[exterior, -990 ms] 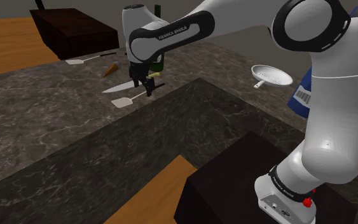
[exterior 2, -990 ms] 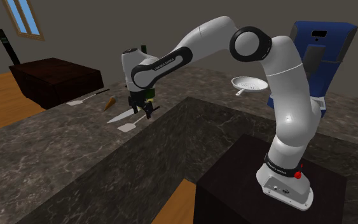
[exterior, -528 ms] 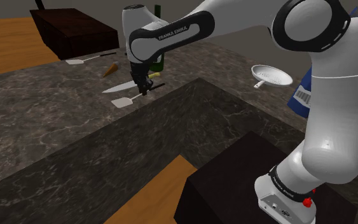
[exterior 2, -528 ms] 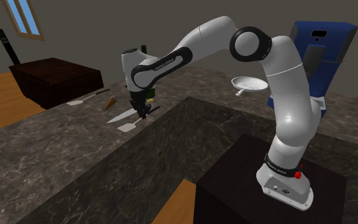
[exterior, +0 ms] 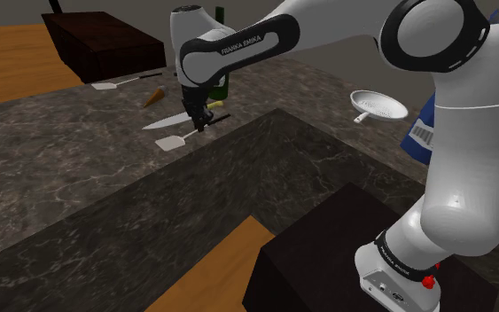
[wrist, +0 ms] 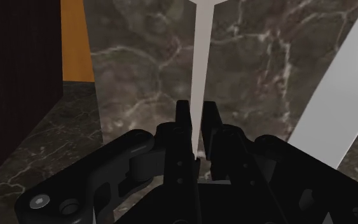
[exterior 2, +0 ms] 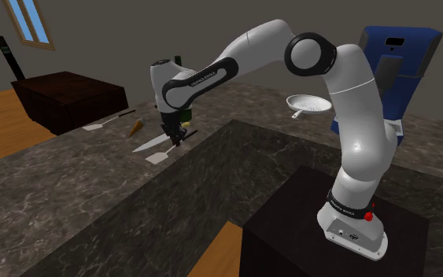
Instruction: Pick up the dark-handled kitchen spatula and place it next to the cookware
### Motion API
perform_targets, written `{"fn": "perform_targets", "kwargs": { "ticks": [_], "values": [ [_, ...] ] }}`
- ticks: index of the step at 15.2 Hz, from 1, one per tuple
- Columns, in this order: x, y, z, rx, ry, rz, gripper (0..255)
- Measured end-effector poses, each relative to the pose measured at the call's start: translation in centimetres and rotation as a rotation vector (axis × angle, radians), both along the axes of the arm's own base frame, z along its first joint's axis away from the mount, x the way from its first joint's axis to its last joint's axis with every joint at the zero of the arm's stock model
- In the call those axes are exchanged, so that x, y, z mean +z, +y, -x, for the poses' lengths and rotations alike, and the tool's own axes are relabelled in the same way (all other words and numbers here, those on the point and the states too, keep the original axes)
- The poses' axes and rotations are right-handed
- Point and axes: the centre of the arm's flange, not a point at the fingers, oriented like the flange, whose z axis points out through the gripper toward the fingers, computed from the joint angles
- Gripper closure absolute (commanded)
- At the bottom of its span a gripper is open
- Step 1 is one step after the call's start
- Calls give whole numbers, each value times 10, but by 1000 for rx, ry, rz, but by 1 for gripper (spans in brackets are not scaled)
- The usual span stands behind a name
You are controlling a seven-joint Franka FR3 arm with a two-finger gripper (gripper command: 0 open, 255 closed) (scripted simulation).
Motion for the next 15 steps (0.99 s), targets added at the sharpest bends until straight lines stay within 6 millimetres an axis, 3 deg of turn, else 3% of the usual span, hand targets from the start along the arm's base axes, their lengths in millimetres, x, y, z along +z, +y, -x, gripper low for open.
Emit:
{"fn": "perform_targets", "kwargs": {
  "ticks": [15],
  "values": [
    [76,0,0,0,-1,0,255]
  ]
}}
